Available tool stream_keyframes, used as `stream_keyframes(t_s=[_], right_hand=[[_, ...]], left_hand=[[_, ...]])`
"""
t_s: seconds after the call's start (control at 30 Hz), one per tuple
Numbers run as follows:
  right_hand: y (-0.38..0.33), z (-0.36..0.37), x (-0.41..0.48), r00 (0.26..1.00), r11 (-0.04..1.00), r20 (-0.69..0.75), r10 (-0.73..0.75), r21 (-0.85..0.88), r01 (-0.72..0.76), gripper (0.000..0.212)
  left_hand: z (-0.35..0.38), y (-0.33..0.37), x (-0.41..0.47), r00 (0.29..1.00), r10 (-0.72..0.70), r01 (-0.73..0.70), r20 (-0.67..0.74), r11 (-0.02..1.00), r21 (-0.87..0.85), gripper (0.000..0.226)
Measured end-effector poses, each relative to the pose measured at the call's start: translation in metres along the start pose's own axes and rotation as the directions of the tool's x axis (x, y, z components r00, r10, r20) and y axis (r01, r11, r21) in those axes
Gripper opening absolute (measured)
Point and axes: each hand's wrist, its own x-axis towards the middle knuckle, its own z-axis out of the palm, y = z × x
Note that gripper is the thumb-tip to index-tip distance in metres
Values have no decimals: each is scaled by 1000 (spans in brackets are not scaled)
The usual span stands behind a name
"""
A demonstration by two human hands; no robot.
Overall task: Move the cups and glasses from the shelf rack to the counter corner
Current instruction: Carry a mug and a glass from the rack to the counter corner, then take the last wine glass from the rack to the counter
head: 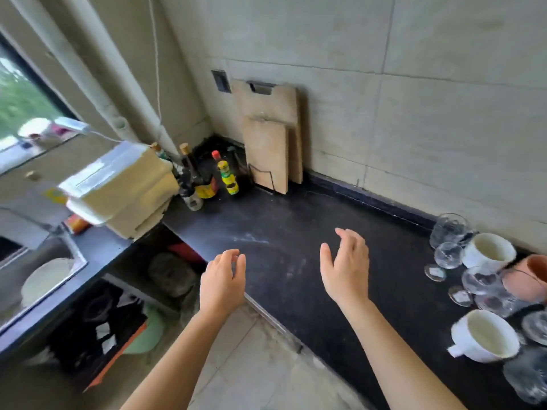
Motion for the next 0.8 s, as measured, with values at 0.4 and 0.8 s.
stream_keyframes(t_s=[0.4, 0.8], right_hand=[[-336, 278, -128, 766, 805, 253, -591, 244, 540, 47], [-587, 481, -326, 218, 394, 370, -903, 511, 764, 60]], left_hand=[[-261, -349, -47, 842, -287, 332, -457, 943, 21, 37], [-445, -594, -134, 533, -475, 668, -700, 744, 4, 54]])
